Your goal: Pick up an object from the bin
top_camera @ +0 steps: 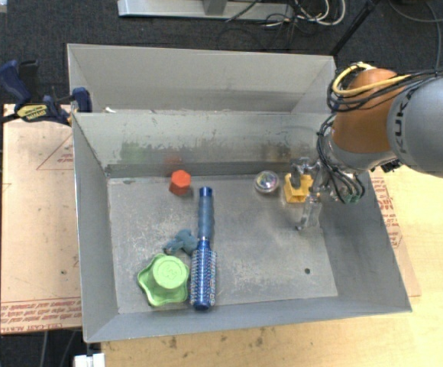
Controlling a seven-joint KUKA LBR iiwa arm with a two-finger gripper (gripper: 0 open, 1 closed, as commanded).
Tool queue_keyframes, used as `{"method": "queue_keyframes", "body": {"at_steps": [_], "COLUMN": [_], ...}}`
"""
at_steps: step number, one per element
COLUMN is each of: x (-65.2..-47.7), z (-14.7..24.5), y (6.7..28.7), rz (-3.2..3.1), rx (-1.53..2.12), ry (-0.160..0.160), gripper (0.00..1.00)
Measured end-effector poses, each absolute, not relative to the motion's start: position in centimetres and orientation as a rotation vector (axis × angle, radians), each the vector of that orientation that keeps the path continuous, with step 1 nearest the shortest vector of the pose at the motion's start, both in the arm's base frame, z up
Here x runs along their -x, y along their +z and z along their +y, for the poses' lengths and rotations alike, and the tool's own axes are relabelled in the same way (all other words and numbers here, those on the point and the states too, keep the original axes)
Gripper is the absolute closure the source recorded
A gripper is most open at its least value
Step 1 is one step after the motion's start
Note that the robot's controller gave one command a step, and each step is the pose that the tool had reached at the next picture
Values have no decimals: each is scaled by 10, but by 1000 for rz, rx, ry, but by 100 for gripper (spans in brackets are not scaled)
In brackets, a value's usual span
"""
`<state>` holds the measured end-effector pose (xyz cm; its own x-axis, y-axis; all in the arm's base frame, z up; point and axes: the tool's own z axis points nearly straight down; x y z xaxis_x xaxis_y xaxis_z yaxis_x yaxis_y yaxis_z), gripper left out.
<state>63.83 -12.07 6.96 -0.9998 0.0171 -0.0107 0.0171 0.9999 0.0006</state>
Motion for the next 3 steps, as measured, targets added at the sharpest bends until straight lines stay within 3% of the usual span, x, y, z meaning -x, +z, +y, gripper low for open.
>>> {"method": "queue_keyframes", "body": {"at_steps": [1, 2, 3], "x": [-656, -657, -654], "z": [-138, -138, -132], "y": [73, 75, 80], "rz": [3068, 3065, 2695], "rx": [625, 622, 1599], "ry": [-3, -1, 12], "gripper": [0, 100, 100]}}
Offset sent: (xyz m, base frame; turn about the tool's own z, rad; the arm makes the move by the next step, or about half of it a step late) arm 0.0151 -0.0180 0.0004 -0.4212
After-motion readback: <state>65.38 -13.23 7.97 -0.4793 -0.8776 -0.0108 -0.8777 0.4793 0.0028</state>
